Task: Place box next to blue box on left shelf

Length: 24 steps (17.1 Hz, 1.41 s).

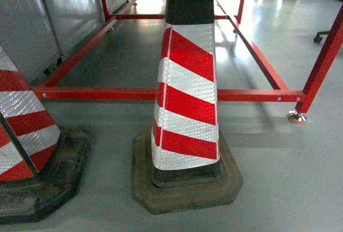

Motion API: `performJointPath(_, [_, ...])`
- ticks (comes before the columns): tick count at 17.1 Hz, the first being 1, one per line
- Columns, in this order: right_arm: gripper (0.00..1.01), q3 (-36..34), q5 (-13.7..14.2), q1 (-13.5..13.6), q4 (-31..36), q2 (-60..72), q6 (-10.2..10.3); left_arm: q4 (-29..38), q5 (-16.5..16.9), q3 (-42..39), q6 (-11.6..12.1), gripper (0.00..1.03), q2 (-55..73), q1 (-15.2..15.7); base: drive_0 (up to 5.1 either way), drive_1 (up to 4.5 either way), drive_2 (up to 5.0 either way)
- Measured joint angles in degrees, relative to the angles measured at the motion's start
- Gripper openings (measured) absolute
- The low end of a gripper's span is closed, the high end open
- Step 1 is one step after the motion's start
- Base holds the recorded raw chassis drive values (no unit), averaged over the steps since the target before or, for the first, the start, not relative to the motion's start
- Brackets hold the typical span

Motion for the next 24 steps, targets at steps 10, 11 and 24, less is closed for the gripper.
performJointPath(10, [0.98, 0.00, 0.00, 0.00, 0.00, 0.00, 0.00, -0.02, 0.00, 0.00, 0.00, 0.98, 0.00, 0.00, 0.0, 0.00, 0.0])
performJointPath(11, [0.98, 0.00, 0.00, 0.00, -0.02, 0.00, 0.00, -0.02, 0.00, 0.00, 0.00, 0.98, 0.00, 0.00, 0.0, 0.00, 0.0])
performJointPath(24, [0.98, 0.00, 0.00, 0.00, -0.09, 0.00, 0.00, -0.11, 0.11, 0.00, 0.02, 0.98, 0.00, 0.00, 0.0, 0.00, 0.0])
